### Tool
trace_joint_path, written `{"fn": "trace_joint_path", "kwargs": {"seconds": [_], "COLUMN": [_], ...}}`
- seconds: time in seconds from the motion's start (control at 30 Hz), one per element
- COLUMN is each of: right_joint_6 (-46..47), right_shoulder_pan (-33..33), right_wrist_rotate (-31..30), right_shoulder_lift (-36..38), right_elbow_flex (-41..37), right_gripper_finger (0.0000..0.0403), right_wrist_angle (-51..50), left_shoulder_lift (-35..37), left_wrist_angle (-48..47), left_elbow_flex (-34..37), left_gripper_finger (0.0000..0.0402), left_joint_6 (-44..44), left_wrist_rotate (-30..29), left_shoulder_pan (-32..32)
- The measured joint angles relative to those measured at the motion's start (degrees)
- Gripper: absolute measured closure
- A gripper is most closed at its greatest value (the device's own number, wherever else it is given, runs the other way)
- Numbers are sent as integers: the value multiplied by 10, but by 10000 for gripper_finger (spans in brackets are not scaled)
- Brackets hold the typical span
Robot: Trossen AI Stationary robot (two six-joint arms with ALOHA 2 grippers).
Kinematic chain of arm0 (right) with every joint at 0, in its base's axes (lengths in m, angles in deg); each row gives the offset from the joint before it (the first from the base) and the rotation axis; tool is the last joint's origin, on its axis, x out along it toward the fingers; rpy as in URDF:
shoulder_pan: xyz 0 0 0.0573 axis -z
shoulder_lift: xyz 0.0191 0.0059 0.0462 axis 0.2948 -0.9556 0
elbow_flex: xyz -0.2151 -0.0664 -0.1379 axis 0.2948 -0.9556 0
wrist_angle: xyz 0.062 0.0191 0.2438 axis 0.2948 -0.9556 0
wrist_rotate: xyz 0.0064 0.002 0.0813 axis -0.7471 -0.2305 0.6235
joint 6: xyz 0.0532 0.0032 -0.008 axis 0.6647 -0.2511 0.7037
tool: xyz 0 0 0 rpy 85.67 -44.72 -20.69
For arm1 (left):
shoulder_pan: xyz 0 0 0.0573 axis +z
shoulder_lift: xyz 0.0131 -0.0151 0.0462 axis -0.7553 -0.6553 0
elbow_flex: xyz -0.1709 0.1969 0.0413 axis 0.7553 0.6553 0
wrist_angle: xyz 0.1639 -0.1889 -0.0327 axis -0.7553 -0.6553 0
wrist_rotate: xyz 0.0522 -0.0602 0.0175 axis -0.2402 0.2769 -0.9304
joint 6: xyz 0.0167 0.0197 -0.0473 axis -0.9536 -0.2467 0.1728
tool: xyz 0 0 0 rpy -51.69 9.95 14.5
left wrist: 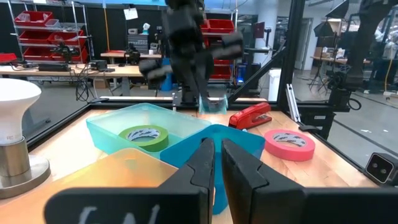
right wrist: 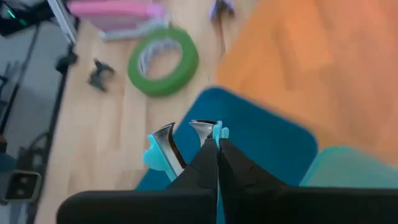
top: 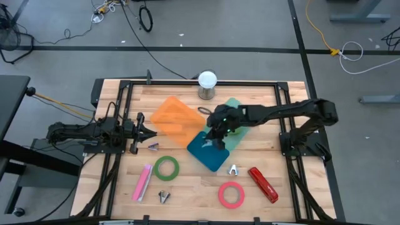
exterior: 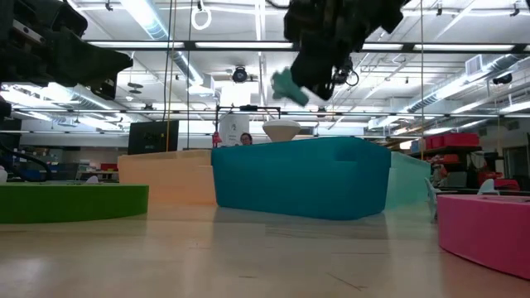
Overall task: Pick and place Stapler, Stapler remover, tape
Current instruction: Put the light blue staple remover into the blue bin, then put the blue staple remover into the blue bin
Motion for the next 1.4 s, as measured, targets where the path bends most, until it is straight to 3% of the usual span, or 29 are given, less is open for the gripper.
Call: {"fn": "trace_joint_path", "kwargs": {"seconds": [0.43, 0.6, 0.8, 0.93, 1.07, 1.4], "right_joint_6": [0, 13, 18, 3, -10, -91], "right_shoulder_pan": [1, 6, 18, 24, 21, -5], "right_wrist_rotate": [-1, -5, 4, 54, 74, -35], "right_shoulder_lift": [-86, -86, -83, -63, -18, 123], "right_elbow_flex": [0, 0, 0, 0, 0, -8], "right_gripper_finger": [392, 359, 291, 256, 246, 245], "right_wrist_angle": [27, 46, 46, 46, 25, -125], "left_shoulder_lift": [0, 0, 0, 0, 0, 0], "left_wrist_angle": [0, 0, 0, 0, 0, 0], "left_elbow_flex": [0, 0, 0, 0, 0, 0], "left_gripper_finger": [369, 369, 369, 369, 369, 369], "left_joint_6": [0, 0, 0, 0, 0, 0], "left_wrist_rotate": [0, 0, 0, 0, 0, 0], "left_shoulder_pan": [0, 0, 0, 0, 0, 0]}}
